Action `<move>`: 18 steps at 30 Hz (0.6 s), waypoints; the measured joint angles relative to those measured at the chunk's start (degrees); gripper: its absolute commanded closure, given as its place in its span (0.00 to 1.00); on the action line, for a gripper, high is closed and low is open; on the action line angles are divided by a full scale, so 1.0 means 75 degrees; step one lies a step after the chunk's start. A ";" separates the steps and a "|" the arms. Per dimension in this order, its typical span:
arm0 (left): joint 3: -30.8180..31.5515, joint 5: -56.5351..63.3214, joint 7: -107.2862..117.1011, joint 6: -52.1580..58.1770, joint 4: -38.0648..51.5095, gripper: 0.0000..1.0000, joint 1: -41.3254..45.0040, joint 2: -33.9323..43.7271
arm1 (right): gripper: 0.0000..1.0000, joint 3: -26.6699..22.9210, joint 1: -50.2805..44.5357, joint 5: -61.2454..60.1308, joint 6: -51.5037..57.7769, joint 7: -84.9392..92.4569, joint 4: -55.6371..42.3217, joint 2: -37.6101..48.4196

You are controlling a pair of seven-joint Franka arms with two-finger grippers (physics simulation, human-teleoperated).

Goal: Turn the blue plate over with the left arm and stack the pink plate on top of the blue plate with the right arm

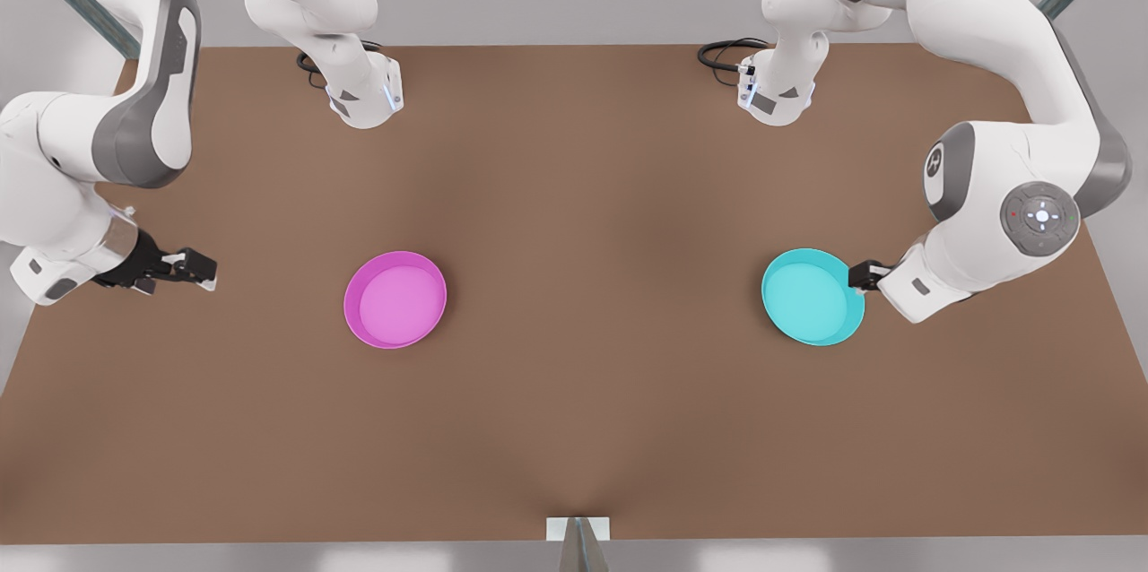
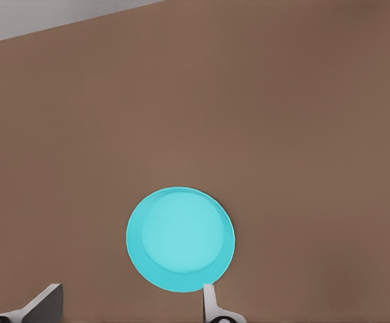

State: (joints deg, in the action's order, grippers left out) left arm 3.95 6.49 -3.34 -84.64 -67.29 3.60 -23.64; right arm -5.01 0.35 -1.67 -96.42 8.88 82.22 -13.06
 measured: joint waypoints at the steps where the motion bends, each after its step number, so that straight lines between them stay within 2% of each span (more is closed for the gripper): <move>1: 0.0000 -0.0003 -0.0007 0.0001 -0.0004 0.00 -0.0003 -0.0001 | 0.00 -0.0011 0.0000 0.0000 0.0000 0.0011 -0.0005 -0.0016; 3: -0.0041 -0.0052 -0.0035 -0.0040 -0.0014 0.00 -0.0063 -0.0147 | 0.00 -0.0022 -0.0001 0.0000 0.0022 -0.0010 0.0006 -0.0035; 5: -0.0592 -0.0636 -0.0156 -0.0169 -0.0145 0.00 -0.0406 -0.0493 | 0.00 -0.0024 -0.0018 0.0007 0.0011 -0.0099 -0.0018 -0.0059; 9: -0.0723 -0.2251 -0.2541 -0.1101 -0.1893 0.00 -0.1754 -0.0824 | 0.00 0.0035 -0.0048 0.0053 -0.0234 -0.0106 -0.0015 0.0030; 11: -0.0728 -0.2865 -0.3102 -0.1215 -0.2078 0.00 -0.2021 -0.1145 | 0.00 -0.0021 0.0086 0.0059 -0.0234 -0.0072 -0.0041 0.0019; 15: -0.0747 -0.3523 -0.4367 -0.2196 -0.2816 0.00 -0.2214 -0.1527 | 0.00 -0.0035 0.0038 0.0059 -0.0167 -0.0015 -0.0040 -0.0022; 18: -0.0856 -0.3707 -0.4791 -0.2546 -0.2840 0.00 -0.2227 -0.1891 | 0.00 -0.0034 -0.0032 0.0059 -0.0152 -0.0024 -0.0042 0.0018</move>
State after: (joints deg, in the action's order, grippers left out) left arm -2.46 -21.31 -39.27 -103.74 -88.59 -13.10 -37.83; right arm -5.26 0.11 -1.23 -97.56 8.70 81.90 -12.93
